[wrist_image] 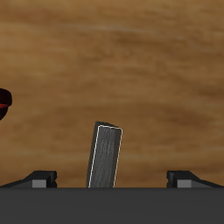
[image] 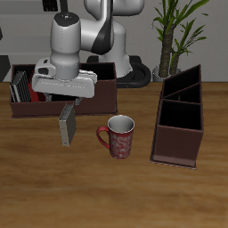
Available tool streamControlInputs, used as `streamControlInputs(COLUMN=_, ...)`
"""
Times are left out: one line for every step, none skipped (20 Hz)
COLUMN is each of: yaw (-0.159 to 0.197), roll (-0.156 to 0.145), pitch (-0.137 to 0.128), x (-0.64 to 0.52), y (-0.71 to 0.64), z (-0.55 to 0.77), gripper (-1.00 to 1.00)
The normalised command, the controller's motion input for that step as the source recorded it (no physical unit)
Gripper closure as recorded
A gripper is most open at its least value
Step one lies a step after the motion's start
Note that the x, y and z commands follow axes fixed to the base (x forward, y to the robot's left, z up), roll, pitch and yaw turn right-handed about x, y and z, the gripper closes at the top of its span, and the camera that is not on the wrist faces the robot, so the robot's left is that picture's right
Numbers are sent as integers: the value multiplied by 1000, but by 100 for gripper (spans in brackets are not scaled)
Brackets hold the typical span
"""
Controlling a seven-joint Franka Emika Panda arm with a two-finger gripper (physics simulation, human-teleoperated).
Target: Place the striped book into the back desk caddy's left compartment and place the red book into the back desk caddy's left compartment and place the yellow book into the left desk caddy's right compartment
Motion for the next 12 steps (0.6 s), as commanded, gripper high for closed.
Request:
streamControlInputs(yaw=-58, roll=26, pitch=6, x=71, y=25, z=-361, gripper=-100)
streamControlInputs(yaw=-12, roll=-12, pitch=46, x=36, y=88, z=-481, gripper=-100)
streamControlInputs(yaw=-21, roll=39, pitch=-16, x=-36, y=100, z=-293, gripper=-100)
streamControlInputs(yaw=-41, roll=29, pitch=-11, x=-37, y=60, z=-295, gripper=-100)
streamControlInputs(yaw=-12, roll=45, pitch=21, x=-68, y=37, z=-180, gripper=-100)
streamControlInputs(yaw=-24, roll=-28, pitch=-14, x=42, y=-81, z=-239, gripper=-100)
streamControlInputs(yaw=-51, roll=31, pitch=47, x=91, y=-58, z=-616, gripper=-100)
streamControlInputs(yaw=-6, roll=0, pitch=9, x=17, y=-15, z=-207, gripper=-100)
streamControlInputs(yaw=8, roll=5, pitch=-26, x=13, y=-44, z=-112, gripper=-100)
streamControlInputs(yaw=-79, roll=-14, pitch=0, x=64, y=-105, z=-200, gripper=-100)
streamControlInputs(yaw=-14, roll=-6, pitch=28, x=10, y=-36, z=-257, gripper=-100)
streamControlInputs(yaw=0, roll=0, pitch=0, x=-45, y=-10, z=10, gripper=-100)
